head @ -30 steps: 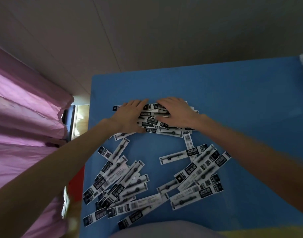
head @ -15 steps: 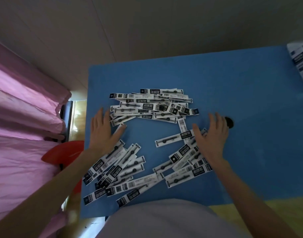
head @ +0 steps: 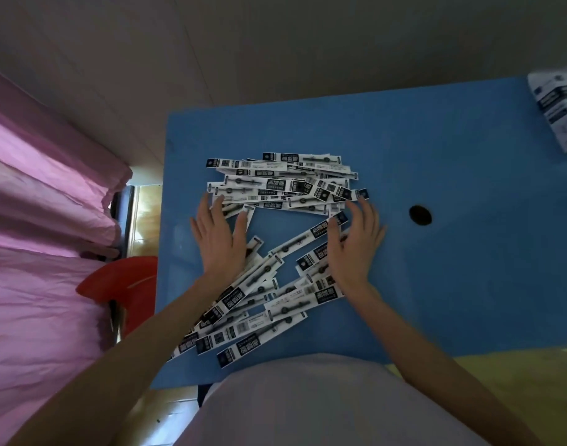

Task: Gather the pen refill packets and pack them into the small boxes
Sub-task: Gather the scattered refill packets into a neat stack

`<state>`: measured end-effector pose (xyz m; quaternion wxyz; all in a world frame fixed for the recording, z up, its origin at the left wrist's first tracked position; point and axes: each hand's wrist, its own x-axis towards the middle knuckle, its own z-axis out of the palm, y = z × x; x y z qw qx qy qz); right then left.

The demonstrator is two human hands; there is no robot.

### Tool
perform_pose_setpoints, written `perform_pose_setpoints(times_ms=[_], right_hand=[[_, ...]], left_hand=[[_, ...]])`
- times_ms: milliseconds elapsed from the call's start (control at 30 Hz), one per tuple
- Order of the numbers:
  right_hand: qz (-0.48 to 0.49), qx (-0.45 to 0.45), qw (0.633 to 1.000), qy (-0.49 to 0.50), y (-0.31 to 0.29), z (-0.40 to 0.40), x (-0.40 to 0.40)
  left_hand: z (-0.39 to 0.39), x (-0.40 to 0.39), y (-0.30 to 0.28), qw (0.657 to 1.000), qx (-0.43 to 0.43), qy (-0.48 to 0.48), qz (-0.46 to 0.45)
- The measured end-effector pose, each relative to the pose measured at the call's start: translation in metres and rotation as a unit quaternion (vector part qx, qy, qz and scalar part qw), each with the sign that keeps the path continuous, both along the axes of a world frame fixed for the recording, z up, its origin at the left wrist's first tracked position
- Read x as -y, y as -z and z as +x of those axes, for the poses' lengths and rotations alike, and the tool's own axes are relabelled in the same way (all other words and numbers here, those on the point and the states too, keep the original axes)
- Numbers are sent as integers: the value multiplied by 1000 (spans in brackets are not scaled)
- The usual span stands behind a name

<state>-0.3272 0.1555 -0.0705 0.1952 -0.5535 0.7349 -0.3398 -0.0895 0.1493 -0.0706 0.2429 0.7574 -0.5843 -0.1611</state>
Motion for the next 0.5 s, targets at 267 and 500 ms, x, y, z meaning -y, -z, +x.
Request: perform_pose_setpoints(times_ms=[267, 500], right_hand=[[50, -126, 974, -185, 12, -40, -36], [36, -261, 895, -359, 13, -60, -51]], left_hand=[[55, -60, -5, 978, 72, 190, 38], [48, -124, 6, 927, 131, 350, 43]])
